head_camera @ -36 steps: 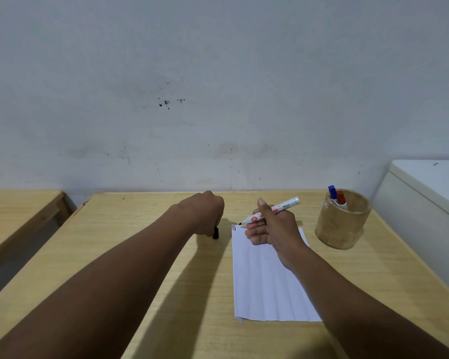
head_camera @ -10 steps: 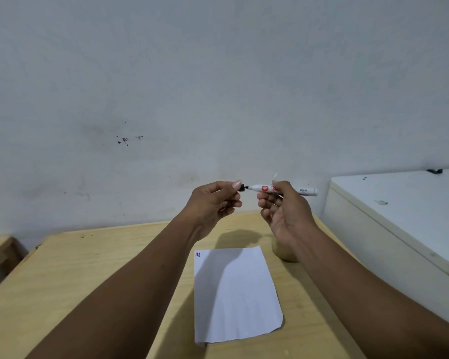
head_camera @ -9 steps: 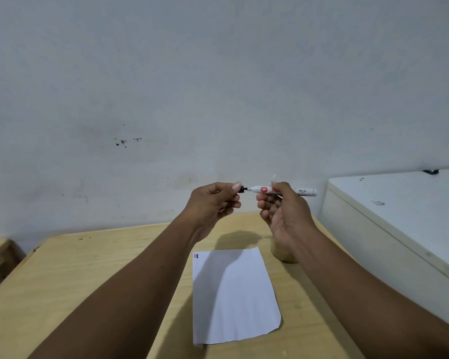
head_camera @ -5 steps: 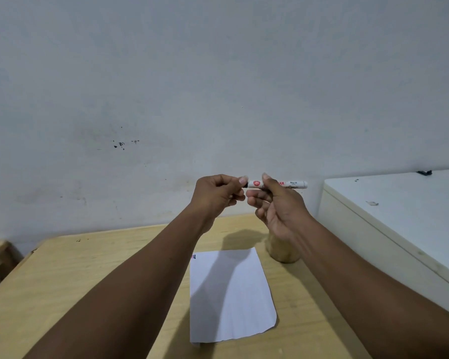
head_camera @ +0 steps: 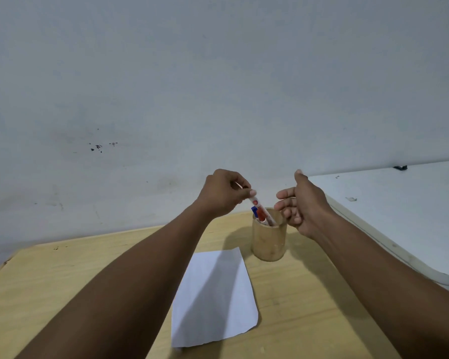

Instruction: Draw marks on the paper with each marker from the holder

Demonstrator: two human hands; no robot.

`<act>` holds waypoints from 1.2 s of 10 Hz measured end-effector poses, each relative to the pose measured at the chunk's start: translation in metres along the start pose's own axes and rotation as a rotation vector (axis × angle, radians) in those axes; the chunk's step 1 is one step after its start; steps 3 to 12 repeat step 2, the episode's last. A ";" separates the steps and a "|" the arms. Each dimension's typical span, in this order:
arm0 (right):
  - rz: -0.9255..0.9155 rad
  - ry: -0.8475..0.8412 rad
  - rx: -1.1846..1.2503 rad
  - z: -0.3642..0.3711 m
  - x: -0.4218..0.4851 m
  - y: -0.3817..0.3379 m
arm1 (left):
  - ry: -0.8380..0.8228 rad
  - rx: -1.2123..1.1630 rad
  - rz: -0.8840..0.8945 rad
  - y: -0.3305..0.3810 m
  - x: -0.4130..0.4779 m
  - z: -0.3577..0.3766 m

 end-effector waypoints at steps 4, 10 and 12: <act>-0.087 0.015 -0.116 -0.002 0.012 0.002 | -0.112 0.205 0.022 0.006 -0.002 0.015; -0.087 0.015 -0.116 -0.002 0.012 0.002 | -0.112 0.205 0.022 0.006 -0.002 0.015; -0.087 0.015 -0.116 -0.002 0.012 0.002 | -0.112 0.205 0.022 0.006 -0.002 0.015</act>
Point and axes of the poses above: each hand's wrist, its own x-axis towards the middle knuckle, its own z-axis out of the palm, y = z × x, the point moved 2 cm from there along x, towards the middle knuckle, and after that the axes turned 6 degrees about y, right-handed, at the moved point
